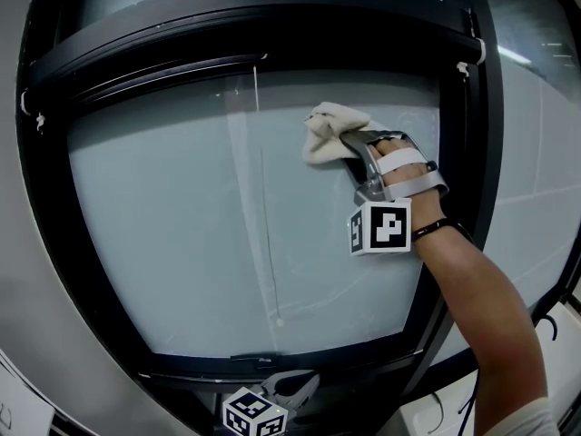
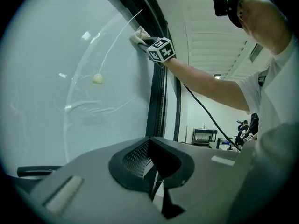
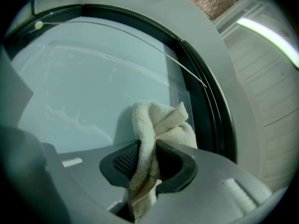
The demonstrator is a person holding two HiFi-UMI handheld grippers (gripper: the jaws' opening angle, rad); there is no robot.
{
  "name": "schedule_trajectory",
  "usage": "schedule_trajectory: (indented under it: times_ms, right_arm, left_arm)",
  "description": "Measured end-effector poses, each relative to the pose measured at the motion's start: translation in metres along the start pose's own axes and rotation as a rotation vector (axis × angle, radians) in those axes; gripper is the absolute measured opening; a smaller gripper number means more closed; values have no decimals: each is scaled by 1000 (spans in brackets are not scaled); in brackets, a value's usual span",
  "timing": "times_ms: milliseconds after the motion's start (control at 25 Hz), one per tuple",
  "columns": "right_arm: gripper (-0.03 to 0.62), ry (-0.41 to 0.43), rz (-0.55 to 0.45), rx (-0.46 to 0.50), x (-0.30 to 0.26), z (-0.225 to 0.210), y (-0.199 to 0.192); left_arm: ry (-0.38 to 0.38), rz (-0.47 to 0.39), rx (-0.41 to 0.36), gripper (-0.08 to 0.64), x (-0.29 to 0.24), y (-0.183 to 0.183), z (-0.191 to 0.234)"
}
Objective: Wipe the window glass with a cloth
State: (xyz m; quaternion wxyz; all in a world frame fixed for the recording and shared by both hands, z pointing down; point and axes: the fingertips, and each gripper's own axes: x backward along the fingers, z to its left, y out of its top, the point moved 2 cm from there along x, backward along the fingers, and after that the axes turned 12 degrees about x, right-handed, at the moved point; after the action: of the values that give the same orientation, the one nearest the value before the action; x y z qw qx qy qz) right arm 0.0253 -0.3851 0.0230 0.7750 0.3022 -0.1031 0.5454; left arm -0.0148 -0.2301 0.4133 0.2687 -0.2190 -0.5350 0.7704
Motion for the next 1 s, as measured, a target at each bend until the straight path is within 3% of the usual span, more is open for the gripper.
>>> schedule_trajectory:
  times_ms: [1000]
  right_arm:
    - [87, 74, -69, 7, 49, 75, 39]
  left_arm:
    - [1, 6, 29, 17, 3, -11, -5]
